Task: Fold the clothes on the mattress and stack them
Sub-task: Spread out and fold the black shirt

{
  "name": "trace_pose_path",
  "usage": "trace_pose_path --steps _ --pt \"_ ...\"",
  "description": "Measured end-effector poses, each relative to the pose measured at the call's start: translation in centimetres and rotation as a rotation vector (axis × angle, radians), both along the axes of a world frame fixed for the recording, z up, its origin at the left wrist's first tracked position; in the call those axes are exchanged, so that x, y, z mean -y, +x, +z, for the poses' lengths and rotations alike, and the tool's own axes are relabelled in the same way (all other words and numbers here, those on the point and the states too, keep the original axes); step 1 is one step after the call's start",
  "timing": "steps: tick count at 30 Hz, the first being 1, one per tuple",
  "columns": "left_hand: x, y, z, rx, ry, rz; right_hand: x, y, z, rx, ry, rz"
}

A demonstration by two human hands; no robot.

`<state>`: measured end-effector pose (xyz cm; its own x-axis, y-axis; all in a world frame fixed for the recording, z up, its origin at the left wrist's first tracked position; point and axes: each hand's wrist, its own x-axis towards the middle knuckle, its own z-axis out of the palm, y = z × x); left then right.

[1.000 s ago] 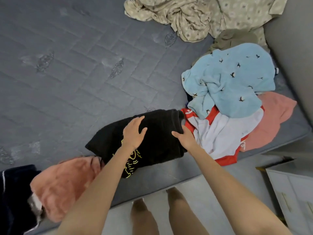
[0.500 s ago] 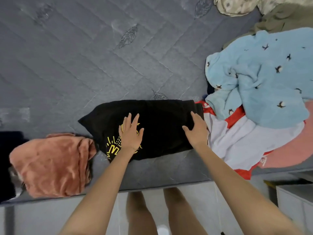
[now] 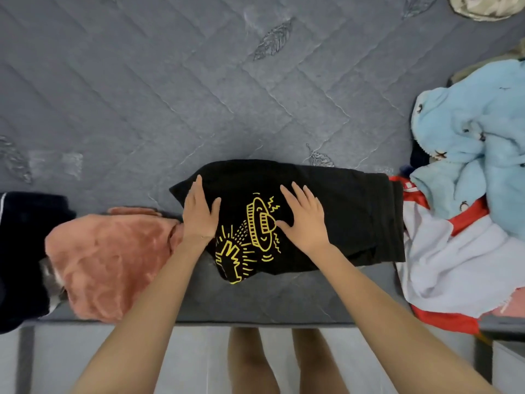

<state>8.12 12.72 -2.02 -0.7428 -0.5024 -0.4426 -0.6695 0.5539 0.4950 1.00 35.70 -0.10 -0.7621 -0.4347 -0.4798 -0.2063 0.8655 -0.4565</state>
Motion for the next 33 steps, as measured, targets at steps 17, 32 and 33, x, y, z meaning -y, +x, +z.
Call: trace_pose_path --steps 17,32,33 --pt "3.1 0.5 2.2 -0.293 0.061 -0.312 8.6 4.2 0.5 -0.024 -0.026 0.010" --pt "2.8 0.7 2.3 0.038 0.120 -0.591 5.4 -0.2 2.8 -0.123 -0.290 -0.143" --pt "2.7 1.1 1.9 0.039 0.088 -0.595 5.0 -0.2 2.7 -0.130 -0.309 -0.179"
